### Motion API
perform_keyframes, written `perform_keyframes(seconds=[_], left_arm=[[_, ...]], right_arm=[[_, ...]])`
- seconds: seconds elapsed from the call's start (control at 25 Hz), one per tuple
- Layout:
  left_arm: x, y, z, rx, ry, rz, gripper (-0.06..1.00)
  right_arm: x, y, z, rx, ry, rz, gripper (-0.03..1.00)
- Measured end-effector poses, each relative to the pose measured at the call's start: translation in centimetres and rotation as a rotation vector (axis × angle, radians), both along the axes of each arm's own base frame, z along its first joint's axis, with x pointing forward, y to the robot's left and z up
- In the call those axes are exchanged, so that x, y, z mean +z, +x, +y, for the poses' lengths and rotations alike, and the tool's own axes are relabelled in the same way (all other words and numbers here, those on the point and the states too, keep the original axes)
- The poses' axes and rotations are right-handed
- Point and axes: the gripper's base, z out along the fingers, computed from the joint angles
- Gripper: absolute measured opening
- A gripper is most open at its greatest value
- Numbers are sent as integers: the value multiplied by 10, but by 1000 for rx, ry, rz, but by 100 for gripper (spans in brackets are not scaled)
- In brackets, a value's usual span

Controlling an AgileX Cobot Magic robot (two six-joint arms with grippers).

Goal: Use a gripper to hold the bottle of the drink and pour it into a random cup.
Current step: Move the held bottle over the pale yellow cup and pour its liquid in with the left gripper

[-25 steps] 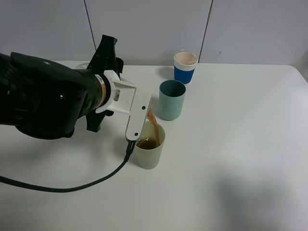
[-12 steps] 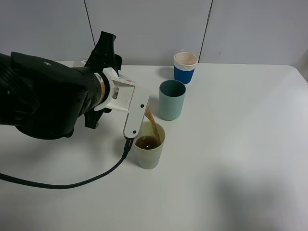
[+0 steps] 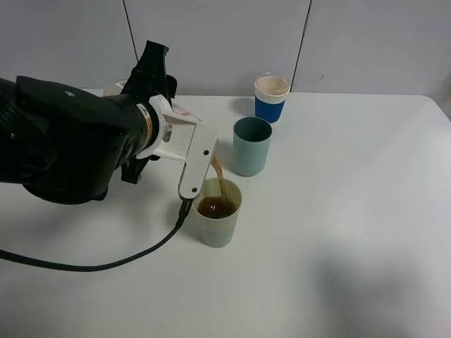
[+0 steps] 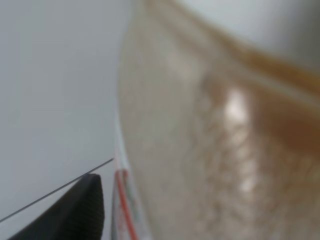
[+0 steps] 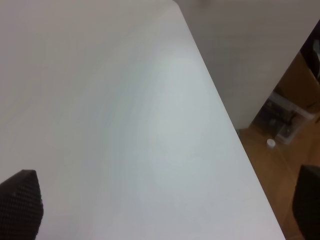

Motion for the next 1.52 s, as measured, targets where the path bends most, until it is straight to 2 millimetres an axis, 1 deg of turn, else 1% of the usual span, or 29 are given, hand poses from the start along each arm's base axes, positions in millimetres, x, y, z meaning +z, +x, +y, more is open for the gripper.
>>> perform_keyframes(seconds=[0.44,0.96,1.52], left_arm=[[0,0,0,0,5,-7,54],[3,-11,-7,-13,35,-45,54],[7,-17,-9,-8,67,-92,54]], right_arm=[[0,0,0,0,0,0,100],[0,0,0,0,0,0,100],[0,0,0,0,0,0,100]])
